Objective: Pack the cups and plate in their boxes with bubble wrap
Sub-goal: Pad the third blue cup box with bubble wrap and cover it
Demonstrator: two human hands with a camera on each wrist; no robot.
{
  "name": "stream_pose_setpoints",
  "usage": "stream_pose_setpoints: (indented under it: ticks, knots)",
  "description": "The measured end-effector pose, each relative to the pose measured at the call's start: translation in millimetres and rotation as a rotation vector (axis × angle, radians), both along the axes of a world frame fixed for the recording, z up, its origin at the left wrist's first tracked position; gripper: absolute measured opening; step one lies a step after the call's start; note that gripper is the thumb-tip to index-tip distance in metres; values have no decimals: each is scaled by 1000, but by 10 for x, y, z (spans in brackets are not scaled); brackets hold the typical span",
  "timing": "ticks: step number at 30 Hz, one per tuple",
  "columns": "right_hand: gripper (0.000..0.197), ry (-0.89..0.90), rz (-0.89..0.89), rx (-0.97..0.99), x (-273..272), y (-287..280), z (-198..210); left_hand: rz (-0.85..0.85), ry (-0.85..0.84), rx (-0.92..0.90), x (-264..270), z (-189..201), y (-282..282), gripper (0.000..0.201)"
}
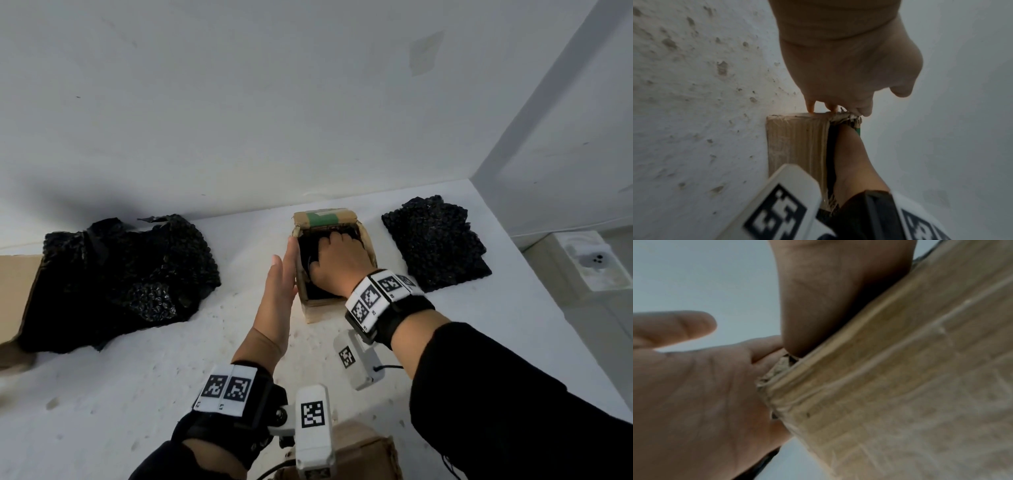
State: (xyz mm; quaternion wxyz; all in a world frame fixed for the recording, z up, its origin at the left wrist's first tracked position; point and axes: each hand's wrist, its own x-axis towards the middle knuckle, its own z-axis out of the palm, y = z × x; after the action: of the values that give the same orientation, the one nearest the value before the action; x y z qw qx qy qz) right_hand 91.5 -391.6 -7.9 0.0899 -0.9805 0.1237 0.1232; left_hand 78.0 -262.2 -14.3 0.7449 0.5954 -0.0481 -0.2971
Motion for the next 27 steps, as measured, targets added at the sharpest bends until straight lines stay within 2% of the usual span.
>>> stream_pose_setpoints:
  ticks: [2,5,8,11,12,16,18,20,23,27]
  knots:
    - [36,-104,-15,55,-82,-6,7,-8,-27,-13,-8,-2,-12,56]
    - [21,-280,-15,80,-173,-8,9,-1,-73,27,14,76,-76,59]
    - [23,-400,81,24,-201,-13,-43,17,-44,-13,52,30,-135,54]
    - [58,-304,241,48,-213,-30,-125,72,-13,-8,27,-4,-194,53]
    - [63,-264,276,40,-219,-45,-143,73,-23,3,7,18,-216,51]
    - [50,-207,325,23,-199,-80,-187,72,-128,72,14,74,-300,36]
    - [53,-224,322,8,-155,-72,-189,90,-150,136,32,43,-299,52]
    - [45,-207,315,3,-102,-77,-198,95,-238,234,31,-67,-276,69]
    - [37,-149,323,-4,-30,-78,-192,94,-367,340,9,-137,-262,57]
    - [37,-118,329,46,-31,-103,-175,89,-455,421,-26,-146,-266,64]
